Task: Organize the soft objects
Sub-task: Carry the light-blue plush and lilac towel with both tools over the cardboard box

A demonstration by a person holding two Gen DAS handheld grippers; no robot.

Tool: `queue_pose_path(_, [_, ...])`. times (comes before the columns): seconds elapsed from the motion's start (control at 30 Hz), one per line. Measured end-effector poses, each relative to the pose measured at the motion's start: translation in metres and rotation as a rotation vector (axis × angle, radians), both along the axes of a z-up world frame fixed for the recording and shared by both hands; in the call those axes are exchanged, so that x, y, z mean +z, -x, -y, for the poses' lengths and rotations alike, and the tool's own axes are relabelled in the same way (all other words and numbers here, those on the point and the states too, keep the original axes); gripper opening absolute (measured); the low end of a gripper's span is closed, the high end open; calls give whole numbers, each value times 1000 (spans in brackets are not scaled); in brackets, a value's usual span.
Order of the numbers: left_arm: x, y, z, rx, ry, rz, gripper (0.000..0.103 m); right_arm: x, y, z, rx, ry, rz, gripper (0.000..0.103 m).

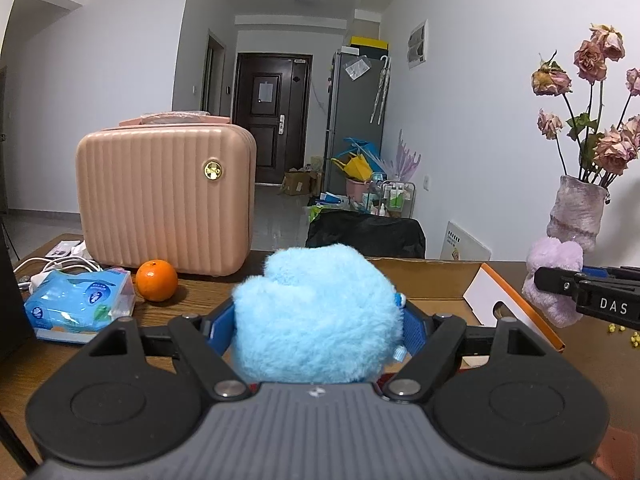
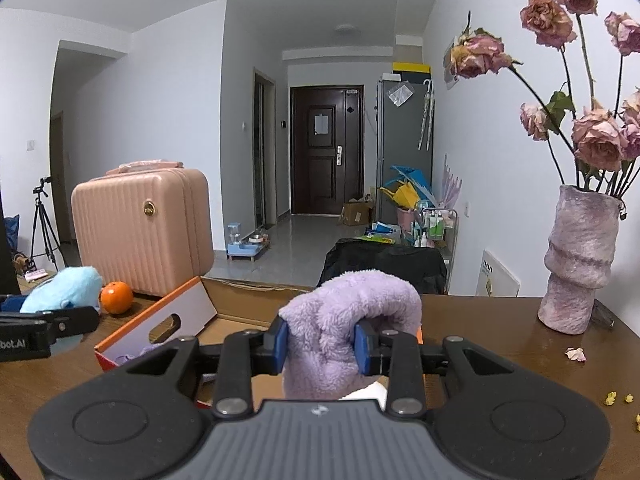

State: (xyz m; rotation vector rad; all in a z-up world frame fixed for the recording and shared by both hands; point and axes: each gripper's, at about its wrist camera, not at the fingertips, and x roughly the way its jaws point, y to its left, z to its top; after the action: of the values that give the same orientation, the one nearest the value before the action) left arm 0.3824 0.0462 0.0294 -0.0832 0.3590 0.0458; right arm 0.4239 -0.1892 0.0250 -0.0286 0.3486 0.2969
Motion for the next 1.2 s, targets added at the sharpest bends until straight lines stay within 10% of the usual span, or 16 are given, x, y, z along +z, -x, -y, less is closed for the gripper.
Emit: queue_pose_path(1.2, [-15, -97, 12, -24, -28, -39, 80, -36, -74, -16, 47, 63, -109, 34])
